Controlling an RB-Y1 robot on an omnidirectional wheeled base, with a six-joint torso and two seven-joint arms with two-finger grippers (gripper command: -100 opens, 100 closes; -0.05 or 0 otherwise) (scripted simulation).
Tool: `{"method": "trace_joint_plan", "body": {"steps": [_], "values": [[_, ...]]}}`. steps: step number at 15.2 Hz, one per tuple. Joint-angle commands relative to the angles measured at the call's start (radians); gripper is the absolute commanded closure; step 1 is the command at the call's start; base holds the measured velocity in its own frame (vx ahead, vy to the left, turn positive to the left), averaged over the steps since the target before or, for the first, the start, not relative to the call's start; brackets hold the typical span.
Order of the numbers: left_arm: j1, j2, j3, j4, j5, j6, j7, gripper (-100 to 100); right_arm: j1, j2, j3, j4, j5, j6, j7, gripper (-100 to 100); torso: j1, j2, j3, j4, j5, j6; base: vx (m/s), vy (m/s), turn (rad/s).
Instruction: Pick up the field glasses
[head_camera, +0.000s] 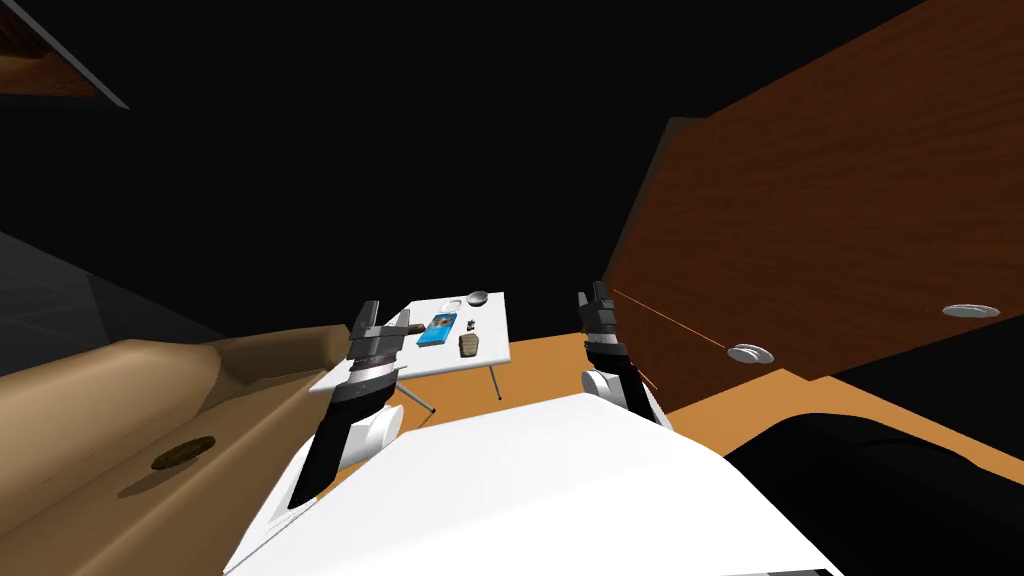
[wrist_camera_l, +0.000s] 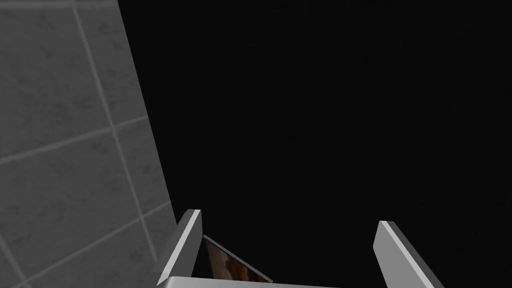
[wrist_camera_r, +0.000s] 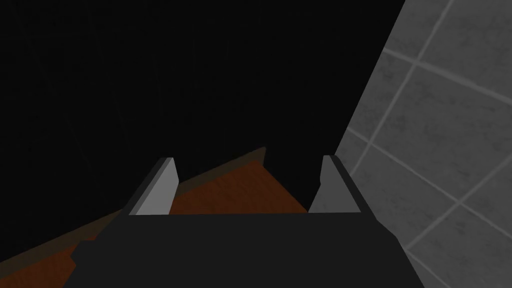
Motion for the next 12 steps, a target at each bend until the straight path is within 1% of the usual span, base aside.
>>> {"method": "trace_joint_plan", "body": {"steps": [1,2,3,5,6,7,8,9,10,11,12], "values": [[-0.009,0.019,0.014,0.013,0.016,0.031,0.010,-100,0.000,0.000,0.000,0.000,0.000,0.000,0.000,0,0.000,0.000,0.000,0.000,0.000,0.000,0.005,-0.142,0.028],[-0.022,0.040,0.033,0.034,0.036,0.062,0.021,-100,0.000,0.000,0.000,0.000,0.000,0.000,0.000,0,0.000,0.000,0.000,0.000,0.000,0.000,0.001,-0.144,0.031],[-0.022,0.040,0.033,0.034,0.036,0.062,0.021,-100,0.000,0.000,0.000,0.000,0.000,0.000,0.000,0,0.000,0.000,0.000,0.000,0.000,0.000,0.003,-0.140,0.028],[-0.049,0.077,0.074,0.078,0.081,0.119,0.044,-100,0.000,0.000,0.000,0.000,0.000,0.000,0.000,0,0.000,-0.001,-0.001,0.000,0.000,0.000,0.013,-0.176,0.048],[-0.049,0.077,0.074,0.078,0.081,0.131,0.044,-100,0.000,0.000,0.000,0.000,0.000,0.000,0.000,0,-0.002,-0.001,-0.001,0.000,0.000,0.000,0.012,-0.203,0.051],[-0.063,0.095,0.096,0.101,0.105,0.158,0.057,-100,0.000,0.000,0.000,0.000,0.000,0.000,0.000,0,-0.003,-0.001,-0.001,0.000,-0.001,0.000,0.017,-0.214,0.034],[-0.063,0.095,0.096,0.101,0.105,0.168,0.057,-100,0.000,0.000,0.000,0.000,0.000,0.000,0.000,0,-0.004,-0.001,-0.001,0.000,-0.001,0.000,0.001,-0.203,0.036],[-0.077,0.112,0.118,0.125,0.130,0.200,0.070,-100,0.000,0.000,0.000,0.000,0.000,0.000,0.000,0,-0.004,-0.001,-0.001,0.000,-0.001,0.000,-0.018,-0.189,0.040],[-0.077,0.112,0.118,0.125,0.130,0.206,0.070,-100,0.000,0.000,0.000,0.000,0.000,0.000,0.000,0,-0.004,0.000,0.000,0.000,-0.001,0.000,-0.001,-0.170,0.036],[-0.091,0.128,0.142,0.150,0.156,0.236,0.083,-100,0.000,0.000,0.000,0.000,0.000,0.000,0.000,0,-0.002,0.000,0.000,0.000,-0.001,0.000,0.011,-0.170,0.038],[-0.091,0.128,0.142,0.150,0.156,0.245,0.083,-100,0.000,0.000,0.000,0.000,0.000,0.000,0.000,0,-0.002,-0.001,-0.001,0.000,0.000,0.000,0.016,-0.158,0.034]]}}
